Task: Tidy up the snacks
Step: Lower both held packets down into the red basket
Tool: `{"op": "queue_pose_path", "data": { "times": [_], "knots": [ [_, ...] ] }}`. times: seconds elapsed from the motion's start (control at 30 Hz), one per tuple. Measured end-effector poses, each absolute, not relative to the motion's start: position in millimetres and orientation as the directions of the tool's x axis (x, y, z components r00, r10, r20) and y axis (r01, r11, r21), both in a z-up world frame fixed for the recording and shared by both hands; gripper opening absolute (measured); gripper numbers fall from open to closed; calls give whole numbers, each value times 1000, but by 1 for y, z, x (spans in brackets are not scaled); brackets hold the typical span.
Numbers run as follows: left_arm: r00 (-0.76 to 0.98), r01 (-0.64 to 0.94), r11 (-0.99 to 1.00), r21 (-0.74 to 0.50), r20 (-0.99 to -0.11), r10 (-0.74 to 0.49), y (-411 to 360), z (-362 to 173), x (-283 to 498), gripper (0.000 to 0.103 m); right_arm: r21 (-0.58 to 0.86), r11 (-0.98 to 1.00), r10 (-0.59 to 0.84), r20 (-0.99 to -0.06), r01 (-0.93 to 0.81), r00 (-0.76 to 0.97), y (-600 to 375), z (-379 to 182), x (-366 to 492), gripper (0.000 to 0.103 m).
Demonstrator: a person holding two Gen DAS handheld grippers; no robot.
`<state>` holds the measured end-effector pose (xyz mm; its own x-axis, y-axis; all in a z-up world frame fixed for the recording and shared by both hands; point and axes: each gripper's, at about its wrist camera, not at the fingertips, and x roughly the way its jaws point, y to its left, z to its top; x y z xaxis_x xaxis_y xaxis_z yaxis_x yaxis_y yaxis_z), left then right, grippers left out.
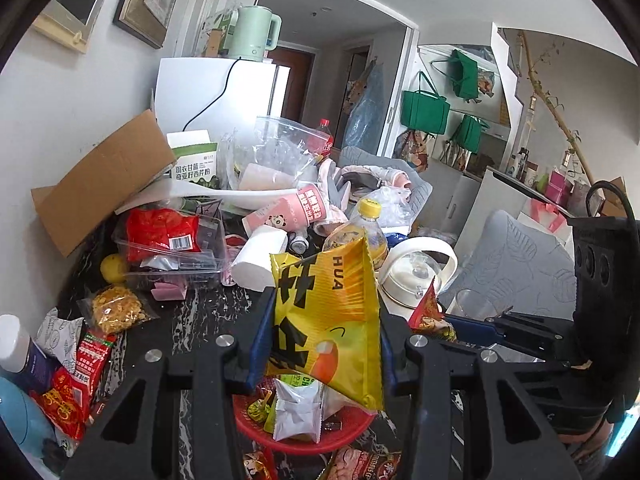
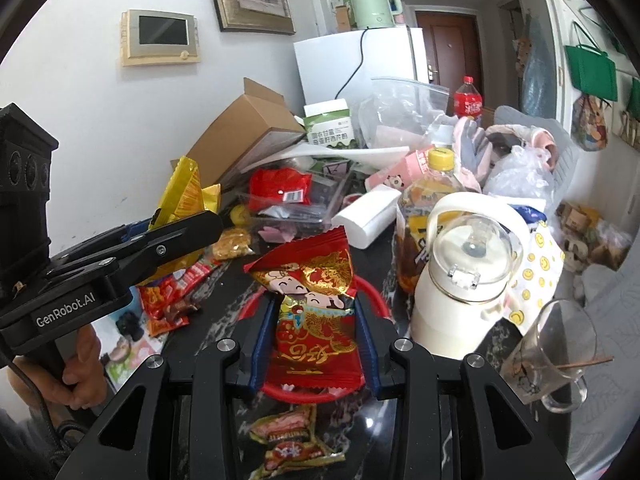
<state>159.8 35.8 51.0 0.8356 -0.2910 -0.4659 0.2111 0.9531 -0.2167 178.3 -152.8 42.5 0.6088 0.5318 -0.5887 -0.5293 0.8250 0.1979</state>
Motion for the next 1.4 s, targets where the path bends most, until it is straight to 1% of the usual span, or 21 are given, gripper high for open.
{"op": "queue_pose_path", "data": {
  "times": [0.3,0.47,0.67,0.83,1.07,1.4],
  "knots": [
    [775,206,951,-230,-555,-302,32,9,195,43,188,845,494,-634,-501,595,-148,19,204,37],
    [749,206,949,-240,-585,-311,29,-10,211,43,190,850,483,-653,-491,583,-147,9,212,37],
    [703,182,959,-216,-653,-280,27,-27,229,45,183,854,472,-666,-487,577,-147,3,218,37],
    [699,161,963,-214,-665,-264,31,-27,230,45,185,854,471,-673,-486,570,-145,-1,222,37],
    [729,140,973,-183,-646,-227,40,-16,216,45,177,851,470,-677,-494,566,-142,-1,221,37],
    [733,99,976,-194,-649,-204,56,-12,208,45,134,862,432,-699,-489,570,-131,-7,232,37]
  ]
}}
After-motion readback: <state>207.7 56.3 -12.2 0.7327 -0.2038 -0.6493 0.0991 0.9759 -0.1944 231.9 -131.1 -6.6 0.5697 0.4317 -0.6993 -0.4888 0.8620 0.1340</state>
